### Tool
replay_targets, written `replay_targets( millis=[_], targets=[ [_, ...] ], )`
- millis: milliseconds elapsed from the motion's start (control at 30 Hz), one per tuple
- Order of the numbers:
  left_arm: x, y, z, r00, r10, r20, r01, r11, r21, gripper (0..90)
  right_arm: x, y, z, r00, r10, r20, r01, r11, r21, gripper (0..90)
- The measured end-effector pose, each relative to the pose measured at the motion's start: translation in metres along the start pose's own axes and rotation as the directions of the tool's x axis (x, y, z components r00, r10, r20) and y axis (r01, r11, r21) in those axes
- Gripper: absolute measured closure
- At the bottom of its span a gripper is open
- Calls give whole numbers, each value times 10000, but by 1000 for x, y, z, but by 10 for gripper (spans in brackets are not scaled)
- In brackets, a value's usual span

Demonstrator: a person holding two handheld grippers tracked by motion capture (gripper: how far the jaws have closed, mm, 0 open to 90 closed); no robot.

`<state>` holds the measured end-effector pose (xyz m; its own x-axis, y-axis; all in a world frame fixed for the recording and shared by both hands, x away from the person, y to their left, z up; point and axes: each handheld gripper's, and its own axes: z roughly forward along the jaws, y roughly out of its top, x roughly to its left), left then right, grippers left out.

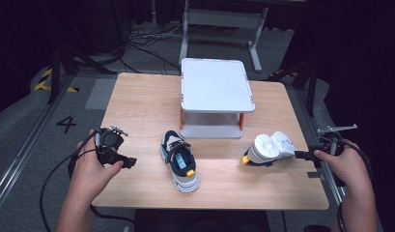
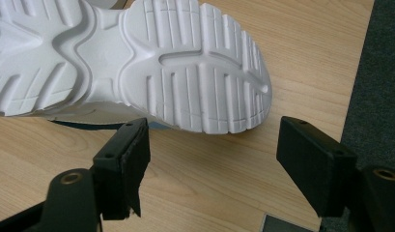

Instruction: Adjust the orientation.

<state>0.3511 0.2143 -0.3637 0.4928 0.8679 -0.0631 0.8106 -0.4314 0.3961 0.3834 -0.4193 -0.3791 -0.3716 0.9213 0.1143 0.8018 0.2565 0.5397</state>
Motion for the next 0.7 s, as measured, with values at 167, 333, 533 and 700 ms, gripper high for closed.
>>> replay_targets(
  millis=[167,333,533,700],
  targets=[
    [-1,2,-3,9997,-210,104,213,9995,-237,275,0,-1,-1,10000,29,2,-29,10000,-21,285],
    [-7,6,-7,9999,-73,131,78,9992,-397,292,-2,-2,-1,10000,66,40,-66,10000,30,285],
    [-15,13,-10,9992,256,312,-245,9991,-352,306,1,-4,-2,10000,92,21,-92,10000,30,285],
    [-30,26,-15,9961,723,512,-694,9960,-571,306,-2,-12,-2,9997,186,153,-188,9997,179,285]
  ],
)
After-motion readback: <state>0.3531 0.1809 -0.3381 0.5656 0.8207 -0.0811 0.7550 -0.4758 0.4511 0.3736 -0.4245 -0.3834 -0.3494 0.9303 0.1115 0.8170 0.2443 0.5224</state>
